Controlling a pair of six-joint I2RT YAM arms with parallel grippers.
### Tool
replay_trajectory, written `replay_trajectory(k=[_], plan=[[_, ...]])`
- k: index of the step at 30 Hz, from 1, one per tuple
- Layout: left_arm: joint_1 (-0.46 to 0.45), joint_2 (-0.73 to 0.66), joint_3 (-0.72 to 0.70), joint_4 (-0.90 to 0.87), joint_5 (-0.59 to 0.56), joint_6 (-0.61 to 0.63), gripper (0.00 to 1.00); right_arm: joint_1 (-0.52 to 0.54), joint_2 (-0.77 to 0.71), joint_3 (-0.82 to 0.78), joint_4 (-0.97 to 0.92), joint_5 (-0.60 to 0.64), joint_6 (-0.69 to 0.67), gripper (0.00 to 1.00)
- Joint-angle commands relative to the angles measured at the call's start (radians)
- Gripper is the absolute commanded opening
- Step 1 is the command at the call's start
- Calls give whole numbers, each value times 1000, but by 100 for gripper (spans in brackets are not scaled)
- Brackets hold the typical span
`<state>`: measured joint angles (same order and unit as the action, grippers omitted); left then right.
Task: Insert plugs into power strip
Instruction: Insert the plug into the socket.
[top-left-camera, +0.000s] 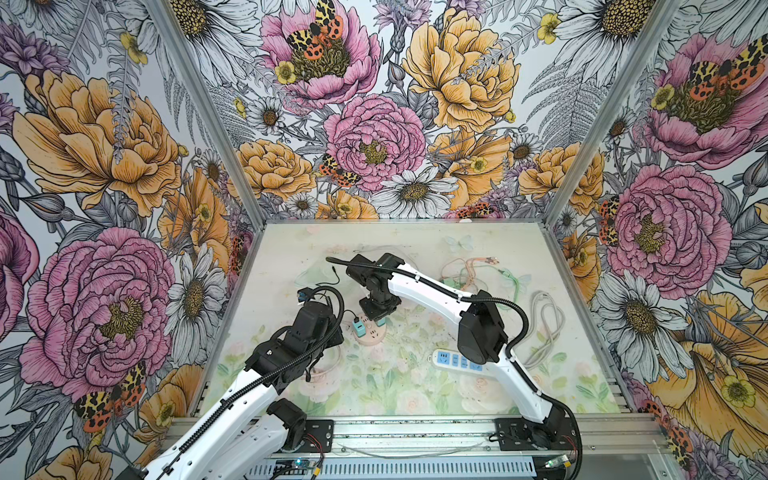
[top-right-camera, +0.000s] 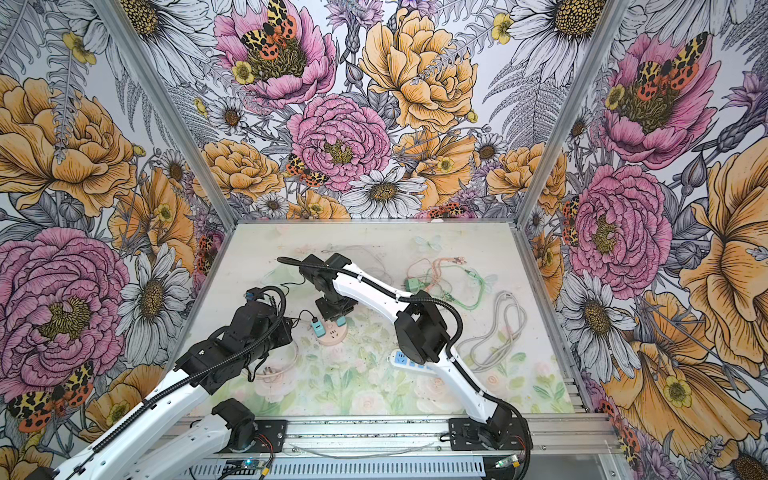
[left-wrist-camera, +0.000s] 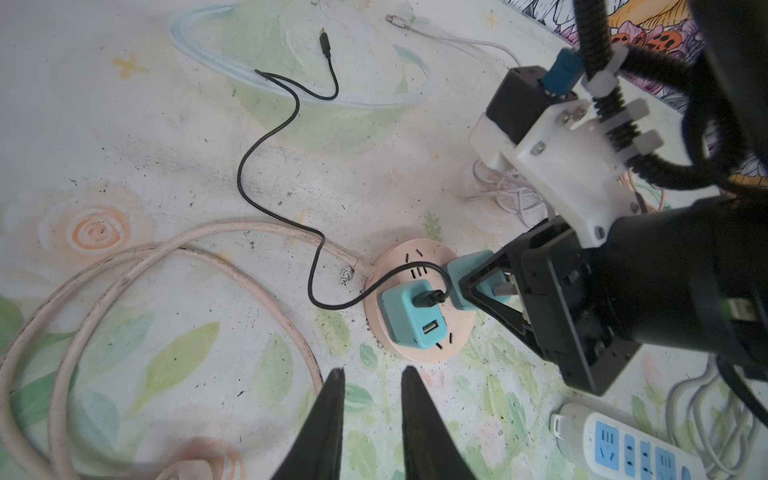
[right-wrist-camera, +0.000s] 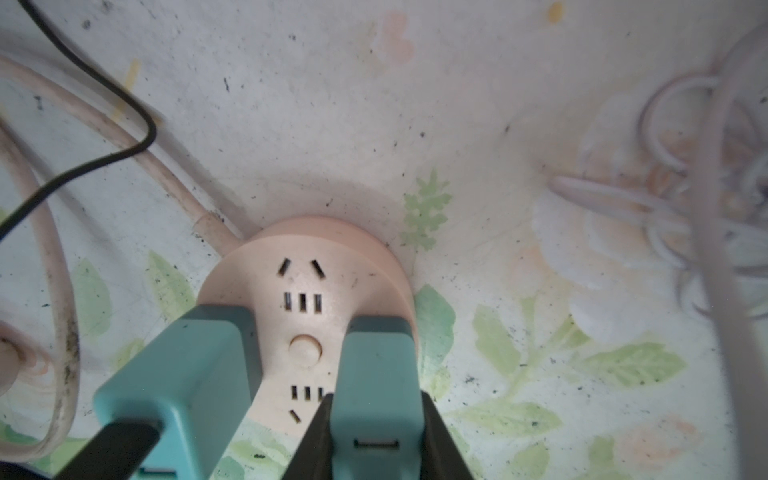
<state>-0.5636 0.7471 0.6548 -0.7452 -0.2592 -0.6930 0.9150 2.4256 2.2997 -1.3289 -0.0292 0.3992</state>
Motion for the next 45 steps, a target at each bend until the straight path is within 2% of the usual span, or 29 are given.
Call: replay_trajectory(k=[1, 3, 11, 16, 45], plan=[[-8, -3, 13, -9, -28, -13, 27, 4, 81, -59, 24, -40, -18, 13], [-9, -3, 12, -10, -29, -13, 27, 5, 69, -59, 25, -40, -19, 16], [-8, 6, 15, -9, -33, -13, 27, 7, 33, -42, 31, -49, -27, 21], [-25, 9, 28, -9, -43, -16, 29, 11, 18, -27, 32, -59, -39, 28], [-39, 9, 45, -16, -51, -18, 34, 26, -94, -24, 40, -95, -55, 44]])
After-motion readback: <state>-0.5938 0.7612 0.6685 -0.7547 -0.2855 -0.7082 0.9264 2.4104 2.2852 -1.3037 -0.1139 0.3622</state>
